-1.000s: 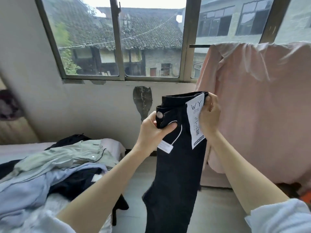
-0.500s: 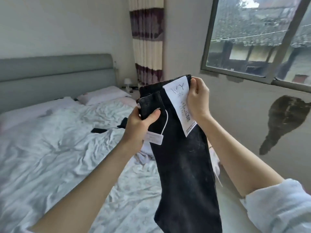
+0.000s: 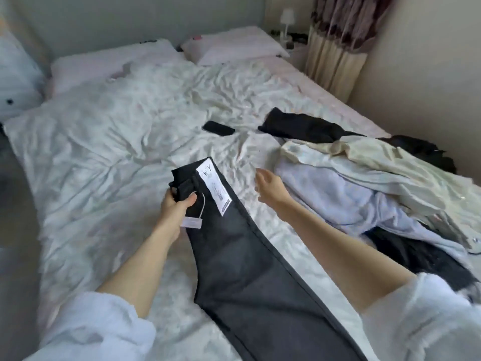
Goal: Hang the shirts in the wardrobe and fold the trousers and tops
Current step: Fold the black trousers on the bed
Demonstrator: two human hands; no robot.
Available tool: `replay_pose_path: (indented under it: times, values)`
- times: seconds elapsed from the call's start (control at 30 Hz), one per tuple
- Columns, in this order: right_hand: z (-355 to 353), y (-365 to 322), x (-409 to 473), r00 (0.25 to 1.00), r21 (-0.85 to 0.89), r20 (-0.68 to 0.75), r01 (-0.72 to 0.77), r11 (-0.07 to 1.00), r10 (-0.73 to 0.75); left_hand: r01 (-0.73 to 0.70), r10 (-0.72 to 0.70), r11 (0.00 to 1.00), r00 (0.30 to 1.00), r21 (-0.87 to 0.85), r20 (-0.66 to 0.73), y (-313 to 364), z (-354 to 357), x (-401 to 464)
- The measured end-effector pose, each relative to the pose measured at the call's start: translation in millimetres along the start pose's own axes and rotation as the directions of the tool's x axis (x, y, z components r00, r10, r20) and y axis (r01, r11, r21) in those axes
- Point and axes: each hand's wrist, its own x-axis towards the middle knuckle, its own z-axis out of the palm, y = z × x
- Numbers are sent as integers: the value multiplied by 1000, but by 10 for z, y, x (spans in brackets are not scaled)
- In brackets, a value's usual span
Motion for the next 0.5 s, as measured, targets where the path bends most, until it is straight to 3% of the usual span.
replay_pose_path:
  times: [0.1, 0.23, 0.37, 0.5]
  values:
    - [306, 591, 421, 976, 81, 70, -212, 974, 207, 76, -76, 997, 996, 0, -53, -467, -23, 647]
    - [491, 787, 793, 901, 253, 221, -424, 870, 375, 108, -109, 994, 993, -32, -34, -597, 67, 1097]
    - [493, 596, 1118, 845, 406, 358, -523, 749, 396, -19, 9, 998, 990, 64, 141, -567, 109, 948]
    - [236, 424, 1216, 770, 358, 465, -615, 703, 437, -203, 104, 943, 932, 264, 348, -514, 28, 509]
